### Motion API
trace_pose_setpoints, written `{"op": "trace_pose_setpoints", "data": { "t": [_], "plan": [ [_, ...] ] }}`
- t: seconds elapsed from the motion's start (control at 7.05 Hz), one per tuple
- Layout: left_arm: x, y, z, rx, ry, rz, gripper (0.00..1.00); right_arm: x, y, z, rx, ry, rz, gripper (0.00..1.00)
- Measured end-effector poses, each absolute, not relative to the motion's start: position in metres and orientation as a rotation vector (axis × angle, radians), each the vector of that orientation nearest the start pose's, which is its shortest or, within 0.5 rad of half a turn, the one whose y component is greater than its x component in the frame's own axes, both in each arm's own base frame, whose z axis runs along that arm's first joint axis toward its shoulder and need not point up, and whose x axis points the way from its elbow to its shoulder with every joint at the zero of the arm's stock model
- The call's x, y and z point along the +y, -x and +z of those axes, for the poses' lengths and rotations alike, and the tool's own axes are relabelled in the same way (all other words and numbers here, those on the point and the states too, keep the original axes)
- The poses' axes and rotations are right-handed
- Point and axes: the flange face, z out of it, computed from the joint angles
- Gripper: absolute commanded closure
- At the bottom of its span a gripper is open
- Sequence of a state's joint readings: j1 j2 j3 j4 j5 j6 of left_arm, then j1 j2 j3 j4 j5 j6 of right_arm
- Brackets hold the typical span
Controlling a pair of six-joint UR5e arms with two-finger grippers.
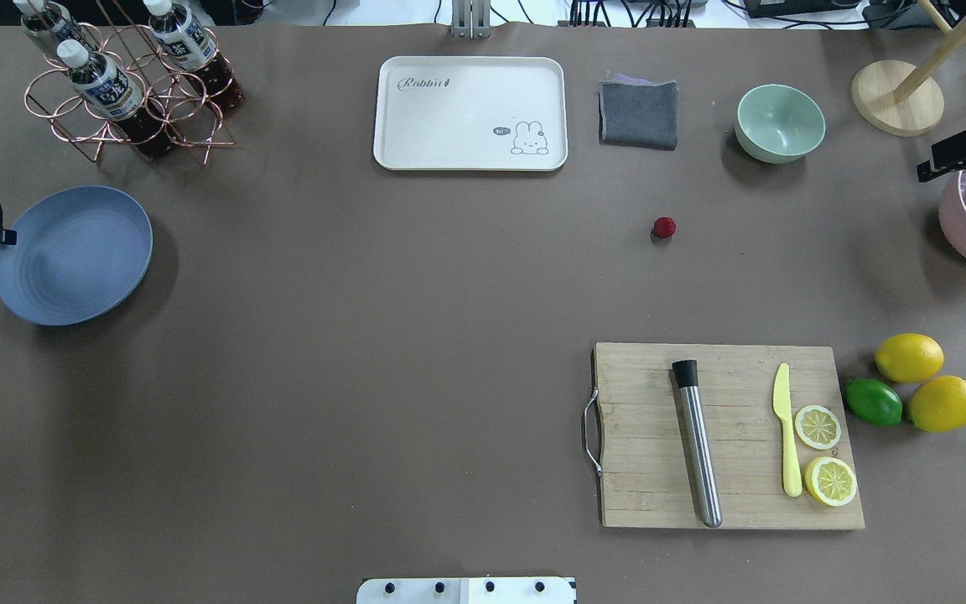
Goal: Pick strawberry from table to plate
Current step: 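Grasp the rim of the blue plate with the left gripper, then slide the blue plate toward the table centre with the left gripper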
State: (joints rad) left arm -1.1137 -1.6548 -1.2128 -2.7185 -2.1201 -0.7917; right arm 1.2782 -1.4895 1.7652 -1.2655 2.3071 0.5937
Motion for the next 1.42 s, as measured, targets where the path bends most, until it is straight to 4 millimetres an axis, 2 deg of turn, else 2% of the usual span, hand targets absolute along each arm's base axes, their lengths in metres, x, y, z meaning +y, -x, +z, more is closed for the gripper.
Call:
{"op": "trace_pose_setpoints", "data": {
  "t": [0.43,1.14,1.42],
  "plan": [
    [-0.525,-0.171,0.657,0.966,-0.344,-0.087,1.0,-0.533,0.09,0.487,-0.879,-0.194,0.07,0.0],
    [-0.539,-0.166,0.6,1.182,-0.171,-0.124,1.0,-0.532,0.09,0.487,-0.88,-0.194,0.069,0.0],
    [-0.537,-0.17,0.566,1.239,-0.148,-0.149,1.0,-0.532,0.09,0.484,-0.883,-0.2,0.067,0.0]
  ]
}}
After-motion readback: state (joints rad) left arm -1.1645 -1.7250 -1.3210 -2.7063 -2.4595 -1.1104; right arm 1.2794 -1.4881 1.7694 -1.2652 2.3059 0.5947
